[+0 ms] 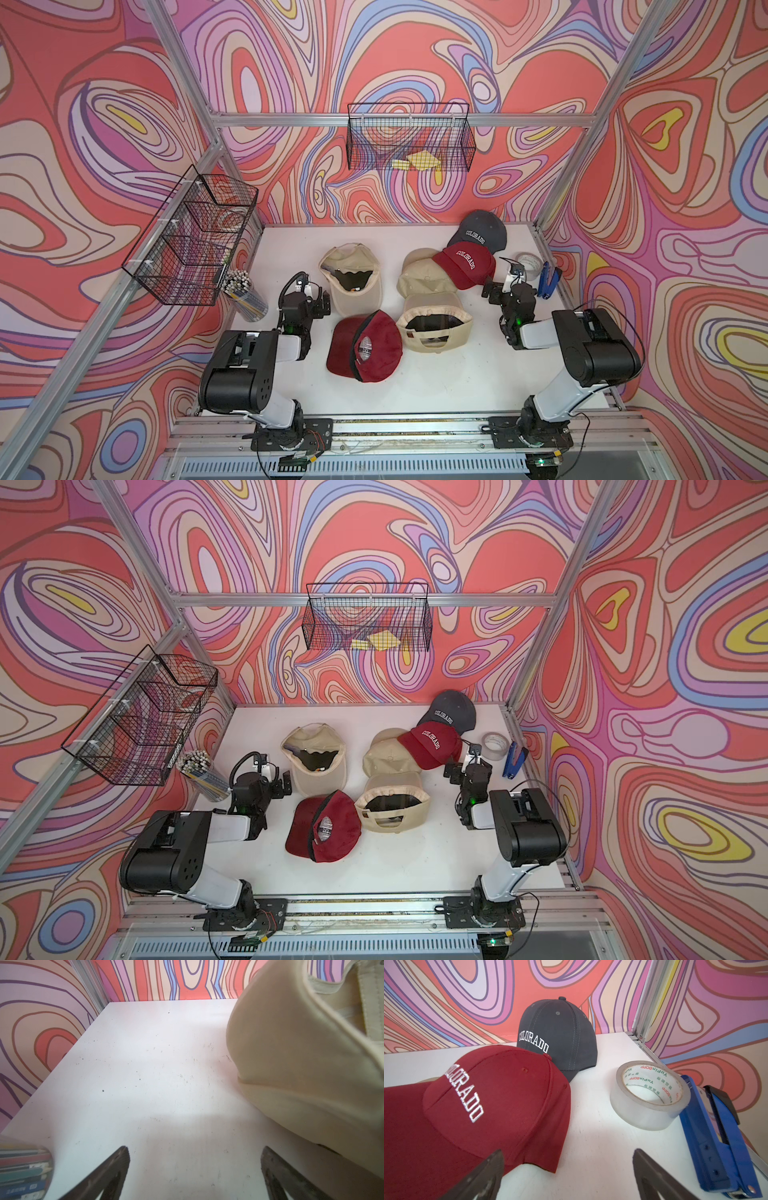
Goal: Open the adjustable buckle of the baseball cap
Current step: Pick up the baseball cap from the center of the board.
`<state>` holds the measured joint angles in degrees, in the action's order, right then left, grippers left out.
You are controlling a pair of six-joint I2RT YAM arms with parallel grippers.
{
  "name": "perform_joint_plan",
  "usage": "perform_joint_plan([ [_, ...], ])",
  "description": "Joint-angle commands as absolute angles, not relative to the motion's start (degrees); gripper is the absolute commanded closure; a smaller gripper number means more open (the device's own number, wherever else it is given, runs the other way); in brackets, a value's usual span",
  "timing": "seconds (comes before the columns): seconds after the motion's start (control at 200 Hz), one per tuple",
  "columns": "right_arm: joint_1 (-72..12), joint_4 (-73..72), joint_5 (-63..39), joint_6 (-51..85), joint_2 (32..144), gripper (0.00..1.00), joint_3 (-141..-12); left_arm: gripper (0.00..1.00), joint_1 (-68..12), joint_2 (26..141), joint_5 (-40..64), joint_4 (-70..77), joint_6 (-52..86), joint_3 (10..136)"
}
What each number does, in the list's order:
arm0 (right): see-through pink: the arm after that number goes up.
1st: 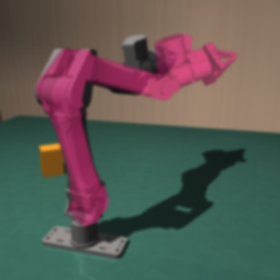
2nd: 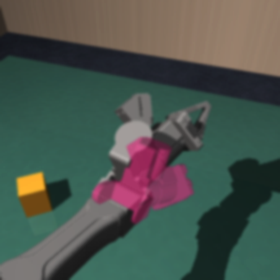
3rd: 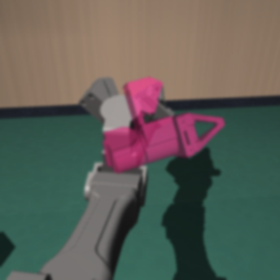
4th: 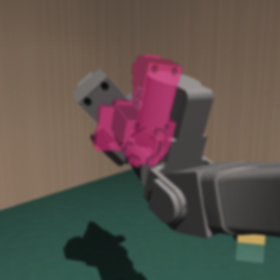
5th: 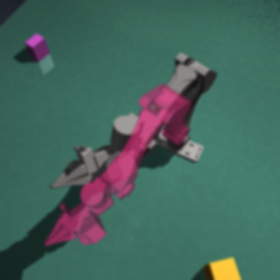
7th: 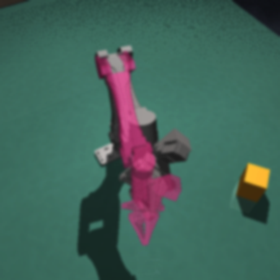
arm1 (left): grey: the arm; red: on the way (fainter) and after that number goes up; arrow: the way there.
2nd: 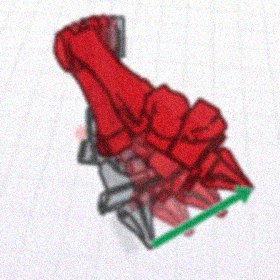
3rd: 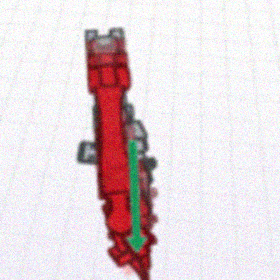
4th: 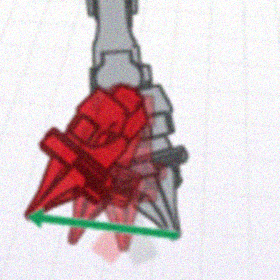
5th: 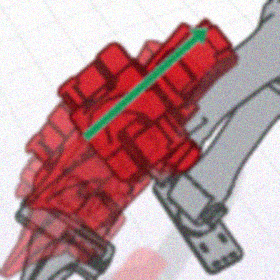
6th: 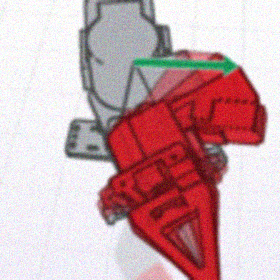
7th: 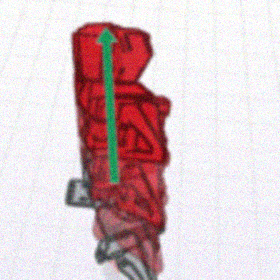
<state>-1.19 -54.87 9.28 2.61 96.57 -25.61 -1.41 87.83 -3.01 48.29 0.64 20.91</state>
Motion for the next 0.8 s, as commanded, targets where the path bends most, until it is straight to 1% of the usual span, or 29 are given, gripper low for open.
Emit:
perform_joint_plan([
  [0.0,-1.05,-55.55,9.81,2.37,97.47,0.02,-26.41,0.01,-1.05,88.07,-2.46,49.85,0.18,21.96],
  [0.095,-1.05,-55.70,9.82,2.38,97.47,0.02,-26.35,0.01,-1.05,88.07,-2.47,49.92,0.18,21.90],
  [0.185,-1.05,-54.05,11.65,2.92,94.70,0.07,-26.36,0.01,-1.03,87.03,-3.63,50.84,0.46,21.16],
  [0.24,-1.01,-46.94,12.35,2.99,89.49,0.10,-27.71,0.02,-1.05,83.98,-5.96,47.51,1.41,21.51],
  [0.346,-1.05,-25.15,12.40,6.92,81.00,0.11,-35.87,0.11,-1.71,77.07,-9.20,38.22,1.89,23.62],
  [0.371,-1.05,-19.53,11.41,8.06,79.92,0.12,-38.46,0.13,-2.28,75.37,-10.24,37.70,1.58,23.54],
  [0.416,-1.05,-11.80,8.43,9.19,79.00,0.15,-42.63,0.13,-3.42,71.97,-12.14,37.53,2.31,22.77],
  [0.496,-1.03,-4.51,1.30,10.67,78.34,0.21,-47.22,0.16,-3.60,65.29,-11.58,35.76,9.65,21.50],
  [0.596,-1.03,-2.33,-5.62,13.16,77.75,0.24,-48.59,0.17,-3.60,59.59,-10.16,26.27,16.74,24.02],
  [0.701,-1.05,-1.02,-12.81,14.31,77.54,0.27,-49.03,0.15,-3.60,57.34,-8.13,12.27,20.46,28.90],
  [0.731,-1.00,-0.68,-14.30,14.40,77.51,0.27,-49.00,0.14,-3.60,57.06,-7.10,9.80,21.32,31.38],
  [0.796,-1.05,-0.32,-16.77,14.76,77.48,0.28,-48.72,0.14,-3.56,56.99,-3.70,7.27,23.84,32.11],
])
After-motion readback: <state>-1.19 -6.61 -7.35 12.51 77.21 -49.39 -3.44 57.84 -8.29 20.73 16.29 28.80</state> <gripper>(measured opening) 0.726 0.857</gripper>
